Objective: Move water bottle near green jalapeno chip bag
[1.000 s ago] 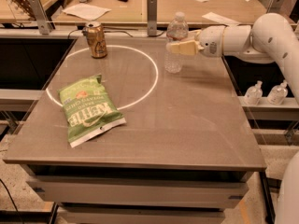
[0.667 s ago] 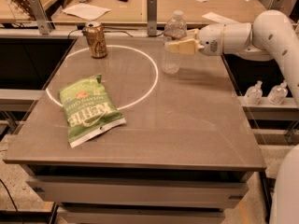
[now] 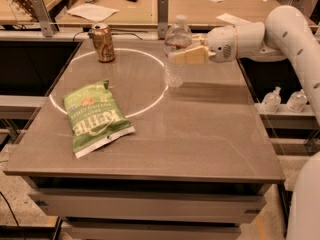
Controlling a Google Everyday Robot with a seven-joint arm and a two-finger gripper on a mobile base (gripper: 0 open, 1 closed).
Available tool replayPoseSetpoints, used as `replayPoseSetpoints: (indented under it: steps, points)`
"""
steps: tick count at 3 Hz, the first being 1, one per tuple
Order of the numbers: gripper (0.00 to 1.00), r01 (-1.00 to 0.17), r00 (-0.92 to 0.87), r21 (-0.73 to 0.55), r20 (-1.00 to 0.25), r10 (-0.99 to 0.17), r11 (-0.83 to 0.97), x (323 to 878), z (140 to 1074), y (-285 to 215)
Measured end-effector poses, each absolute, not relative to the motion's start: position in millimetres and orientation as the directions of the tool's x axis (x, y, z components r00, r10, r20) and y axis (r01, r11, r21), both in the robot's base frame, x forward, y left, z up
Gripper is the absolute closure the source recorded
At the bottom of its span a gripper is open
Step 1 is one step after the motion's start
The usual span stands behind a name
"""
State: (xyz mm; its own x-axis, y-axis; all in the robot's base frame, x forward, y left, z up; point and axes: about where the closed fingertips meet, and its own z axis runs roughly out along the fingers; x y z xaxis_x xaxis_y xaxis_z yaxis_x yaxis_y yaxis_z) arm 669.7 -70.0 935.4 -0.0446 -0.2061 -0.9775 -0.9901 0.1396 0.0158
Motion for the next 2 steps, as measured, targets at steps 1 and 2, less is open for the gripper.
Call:
replayPoseSetpoints:
  steps: [1, 2]
  points:
    - [1.0, -0.99, -0.045, 0.016, -0.978, -0.206, 0.14, 669.7, 935.4, -70.0]
    - [1.0, -0.995, -0.031, 0.01, -0.978, -0.206, 0.102, 665.5, 936.8, -62.4]
